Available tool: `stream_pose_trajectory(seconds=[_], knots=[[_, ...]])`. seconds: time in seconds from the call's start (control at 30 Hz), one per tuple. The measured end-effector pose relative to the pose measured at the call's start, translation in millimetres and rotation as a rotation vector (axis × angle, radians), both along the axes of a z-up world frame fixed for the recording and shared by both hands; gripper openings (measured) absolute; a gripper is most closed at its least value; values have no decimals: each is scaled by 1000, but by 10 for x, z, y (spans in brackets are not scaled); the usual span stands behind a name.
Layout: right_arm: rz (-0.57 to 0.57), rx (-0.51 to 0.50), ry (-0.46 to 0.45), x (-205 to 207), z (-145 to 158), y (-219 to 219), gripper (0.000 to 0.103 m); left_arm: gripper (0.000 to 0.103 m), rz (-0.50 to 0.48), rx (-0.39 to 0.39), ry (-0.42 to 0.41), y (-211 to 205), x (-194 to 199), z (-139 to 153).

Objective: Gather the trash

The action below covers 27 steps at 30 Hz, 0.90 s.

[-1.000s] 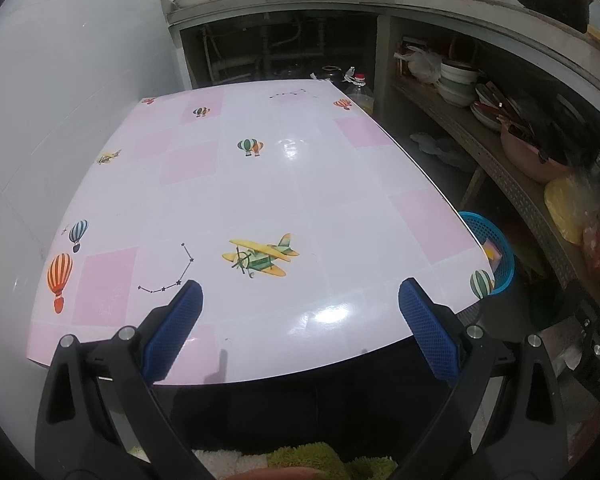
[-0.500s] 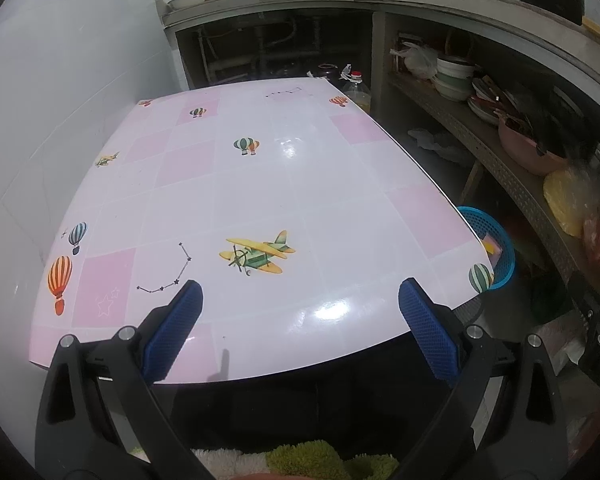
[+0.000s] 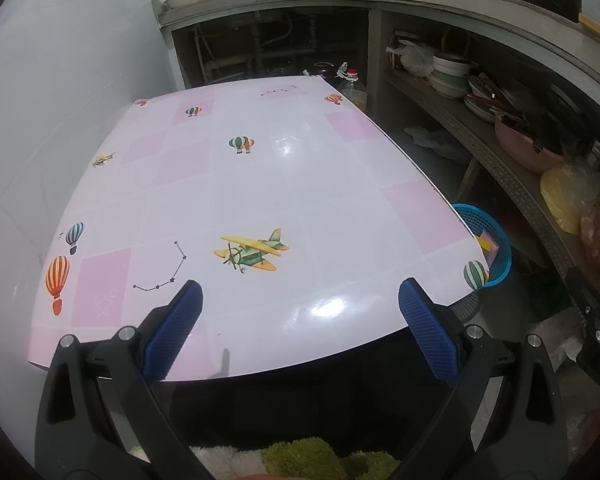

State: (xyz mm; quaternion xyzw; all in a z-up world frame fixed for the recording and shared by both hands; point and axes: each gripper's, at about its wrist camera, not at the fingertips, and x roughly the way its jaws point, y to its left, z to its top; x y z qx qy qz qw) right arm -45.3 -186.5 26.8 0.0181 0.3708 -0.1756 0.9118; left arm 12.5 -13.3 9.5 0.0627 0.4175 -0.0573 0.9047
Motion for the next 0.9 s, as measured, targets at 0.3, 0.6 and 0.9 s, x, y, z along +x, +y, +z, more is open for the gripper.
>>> stream_pose_trajectory(seconds=[0.3, 0.6, 0.9], knots=[[0, 0, -1, 0, 1, 7, 97, 94, -3, -4, 6, 4, 8, 10], [-1, 1, -1, 1, 3, 13, 97, 94, -5, -4, 10, 1, 20, 13], [-2, 1, -1, 1, 3, 19, 97, 94, -4, -4, 9, 3, 20, 14]])
